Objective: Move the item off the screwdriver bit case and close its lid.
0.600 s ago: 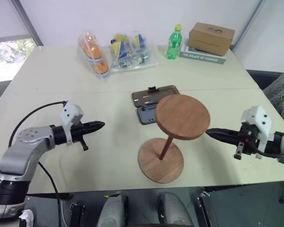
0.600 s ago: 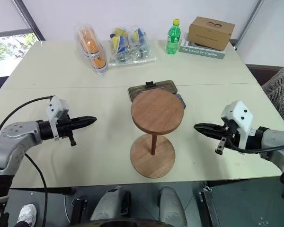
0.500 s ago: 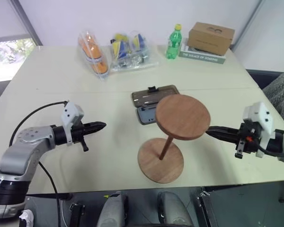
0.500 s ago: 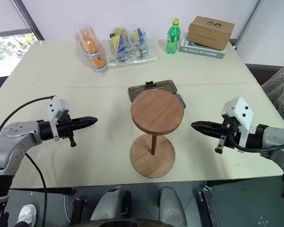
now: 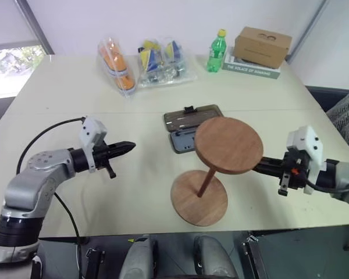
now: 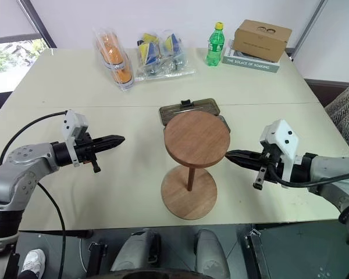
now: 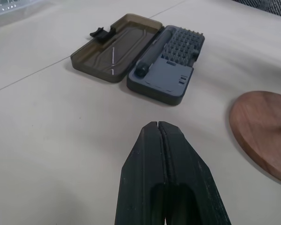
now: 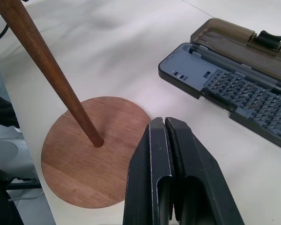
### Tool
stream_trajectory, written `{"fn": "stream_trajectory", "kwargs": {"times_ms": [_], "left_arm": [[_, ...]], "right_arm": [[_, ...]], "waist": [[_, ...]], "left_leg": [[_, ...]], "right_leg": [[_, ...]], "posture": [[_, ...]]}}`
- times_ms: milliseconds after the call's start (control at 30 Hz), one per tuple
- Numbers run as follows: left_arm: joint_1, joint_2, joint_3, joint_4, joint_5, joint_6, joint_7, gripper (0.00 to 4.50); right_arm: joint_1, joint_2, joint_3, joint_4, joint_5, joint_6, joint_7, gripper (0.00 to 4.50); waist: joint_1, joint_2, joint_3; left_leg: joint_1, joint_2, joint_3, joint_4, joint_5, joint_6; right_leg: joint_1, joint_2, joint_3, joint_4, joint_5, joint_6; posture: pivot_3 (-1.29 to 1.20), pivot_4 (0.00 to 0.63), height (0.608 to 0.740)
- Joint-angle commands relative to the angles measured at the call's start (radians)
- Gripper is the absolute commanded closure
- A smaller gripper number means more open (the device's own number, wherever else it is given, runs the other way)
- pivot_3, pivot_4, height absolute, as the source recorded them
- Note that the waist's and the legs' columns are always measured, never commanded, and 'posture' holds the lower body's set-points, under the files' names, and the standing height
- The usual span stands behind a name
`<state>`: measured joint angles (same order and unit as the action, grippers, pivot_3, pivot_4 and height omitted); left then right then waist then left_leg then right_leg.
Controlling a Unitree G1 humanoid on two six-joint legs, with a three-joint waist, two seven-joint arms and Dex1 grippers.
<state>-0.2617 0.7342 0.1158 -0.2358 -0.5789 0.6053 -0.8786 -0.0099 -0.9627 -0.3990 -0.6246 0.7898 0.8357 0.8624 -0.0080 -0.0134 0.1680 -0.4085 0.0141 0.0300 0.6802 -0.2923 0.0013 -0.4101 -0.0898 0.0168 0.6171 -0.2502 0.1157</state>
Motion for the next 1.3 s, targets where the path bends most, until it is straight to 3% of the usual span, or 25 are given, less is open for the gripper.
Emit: {"fn": "stream_trajectory", "kwargs": {"times_ms": [33, 400, 567, 600, 800, 1300], "left_arm": [[-0.005, -0.003, 0.019, -0.033, -0.012, 0.004, 0.008, 4.5], [-0.006, -0.006, 0.006, -0.042, -0.008, 0.01, 0.014, 4.5], [-0.012, -0.012, 0.002, -0.038, -0.006, 0.011, 0.014, 4.5], [-0.012, -0.014, -0.001, -0.038, -0.005, 0.011, 0.014, 4.5], [-0.008, -0.013, -0.012, -0.038, -0.001, 0.011, 0.002, 4.5], [-0.029, -0.015, -0.033, -0.013, 0.016, 0.002, -0.011, 4.5]], "right_arm": [[-0.001, -0.001, -0.005, -0.018, 0.003, -0.021, -0.002, 4.46], [-0.014, 0.002, 0.02, 0.002, -0.017, -0.043, -0.022, 4.46], [0.015, 0.004, 0.001, 0.001, 0.038, -0.011, -0.005, 2.98], [0.03, 0.0, -0.001, -0.006, 0.035, -0.012, 0.002, 2.87], [0.163, -0.022, -0.052, -0.098, 0.081, 0.0, 0.067, 0.01], [0.022, 0.057, 0.055, -0.173, 0.251, 0.022, -0.143, 0.01]], "waist": [[0.0, 0.0, 0.0], [0.0, 0.0, 0.0], [0.0, 0.0, 0.0], [0.002, 0.0, 0.0], [0.005, 0.0, 0.0], [0.002, 0.0, 0.0]], "left_leg": [[0.0, 0.0, 0.0, 0.0, 0.0, 0.0], [0.0, 0.0, 0.0, 0.0, 0.0, 0.0], [0.0, 0.0, 0.0, 0.0, 0.0, 0.0], [0.0, 0.0, 0.0, 0.0, 0.0, 0.0], [0.0, 0.0, 0.0, 0.0, 0.0, 0.0], [0.0, -0.001, 0.0, 0.0, 0.0, 0.0]], "right_leg": [[0.0, 0.0, 0.0, 0.0, 0.0, 0.0], [0.0, 0.0, 0.0, 0.0, 0.0, 0.0], [0.0, 0.0, 0.0, 0.0, 0.0, 0.0], [0.0, 0.0, 0.0, 0.0, 0.0, 0.0], [0.0, 0.0, 0.0, 0.0, 0.0, 0.0], [0.0, 0.002, -0.001, 0.0, 0.0, 0.0]], "posture": [[0.0, 0.15, 0.74], [0.0, 0.15, 0.74], [0.0, 0.15, 0.74], [0.0, 0.15, 0.74], [0.0, 0.15, 0.74], [0.0, 0.15, 0.74]]}}
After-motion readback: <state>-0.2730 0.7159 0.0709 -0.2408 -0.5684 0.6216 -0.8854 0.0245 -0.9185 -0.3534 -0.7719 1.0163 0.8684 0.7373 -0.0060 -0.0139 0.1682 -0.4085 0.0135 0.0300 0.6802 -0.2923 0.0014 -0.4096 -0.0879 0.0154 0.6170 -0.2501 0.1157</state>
